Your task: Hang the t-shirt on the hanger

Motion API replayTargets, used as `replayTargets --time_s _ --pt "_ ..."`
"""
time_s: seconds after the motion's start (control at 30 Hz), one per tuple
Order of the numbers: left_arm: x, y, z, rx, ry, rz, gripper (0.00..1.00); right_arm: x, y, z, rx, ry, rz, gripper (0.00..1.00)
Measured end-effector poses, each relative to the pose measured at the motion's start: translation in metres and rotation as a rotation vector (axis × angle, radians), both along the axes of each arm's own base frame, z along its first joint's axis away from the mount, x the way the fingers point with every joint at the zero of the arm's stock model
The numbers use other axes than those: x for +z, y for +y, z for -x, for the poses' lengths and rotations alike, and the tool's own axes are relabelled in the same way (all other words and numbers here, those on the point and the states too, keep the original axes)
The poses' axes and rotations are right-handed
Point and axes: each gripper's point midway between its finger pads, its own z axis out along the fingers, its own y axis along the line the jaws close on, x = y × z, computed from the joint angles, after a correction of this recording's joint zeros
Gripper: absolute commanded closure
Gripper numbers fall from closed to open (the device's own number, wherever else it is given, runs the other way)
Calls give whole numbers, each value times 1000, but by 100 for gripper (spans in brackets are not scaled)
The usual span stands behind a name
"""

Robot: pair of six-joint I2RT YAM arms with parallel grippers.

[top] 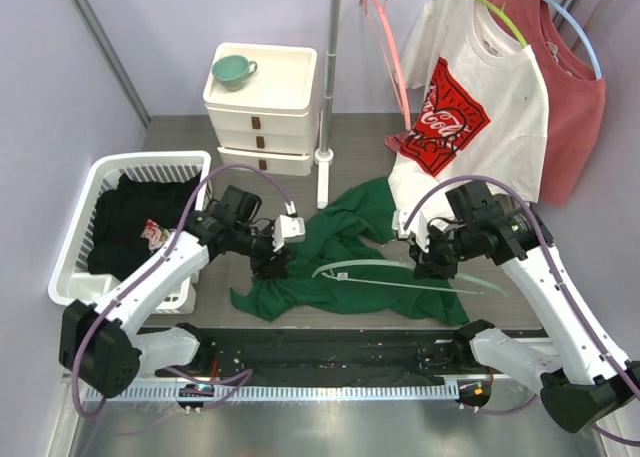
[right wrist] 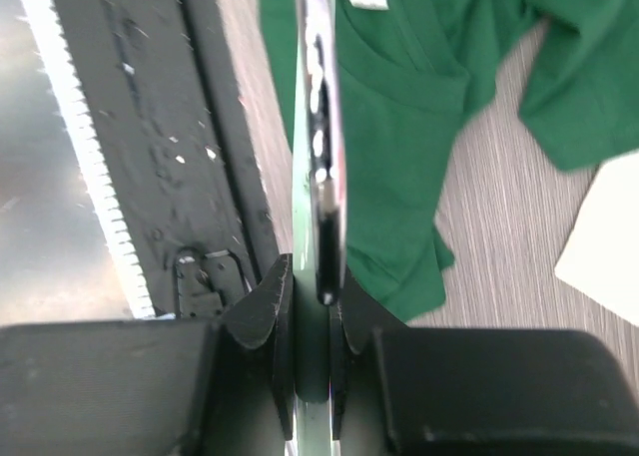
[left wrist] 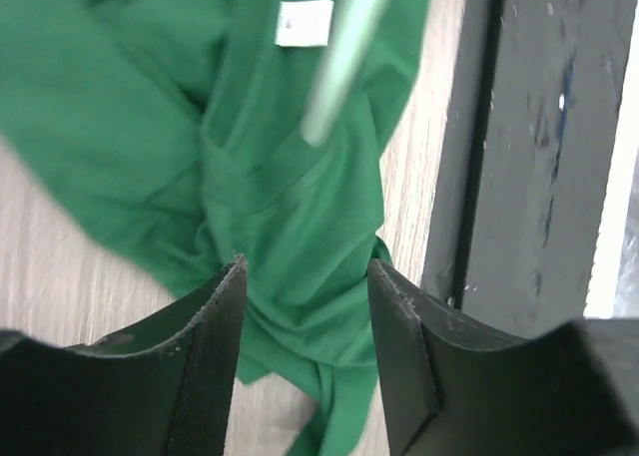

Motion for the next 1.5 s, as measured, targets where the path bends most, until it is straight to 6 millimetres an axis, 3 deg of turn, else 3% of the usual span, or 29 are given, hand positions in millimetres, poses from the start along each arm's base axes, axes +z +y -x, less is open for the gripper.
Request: replayTargets --time_s 0.1,0.27,0.4,0.57,0.67,0.7,0.83,0.9,1.03,1.3,1.5 --pt "-17 -4 2 -84 7 -15 58 -12 -6 -2 -29 12 39 99" --pt "-39 -13 -4 -183 -20 -53 59 -37 -8 -13 -65 91 97 99" --pt "-56 -16 -11 -240 -55 -89 54 -40 -4 -23 -79 84 92 99" --pt "-70 -18 -28 -258 -113 -120 55 -40 -2 -26 -76 77 85 99" --pt "-79 -19 -36 -259 -125 -140 64 -41 -2 -26 -65 76 87 99" --pt "-83 -19 -38 -262 -129 -149 74 -41 -2 -27 -60 79 89 99" --pt "-92 -18 -45 -268 -145 -176 94 -44 -1 -33 -44 90 96 99" --pt "-92 -17 -46 -271 -154 -180 99 -45 0 -36 -34 93 99 99" --pt "-86 -17 -47 -275 -175 -176 100 -45 3 -44 -10 94 92 99" --pt "-49 -17 -46 -279 -284 -129 100 -45 15 -54 64 100 47 99" --pt "-33 -13 -34 -306 -331 -99 100 -41 23 -56 134 74 -1 99"
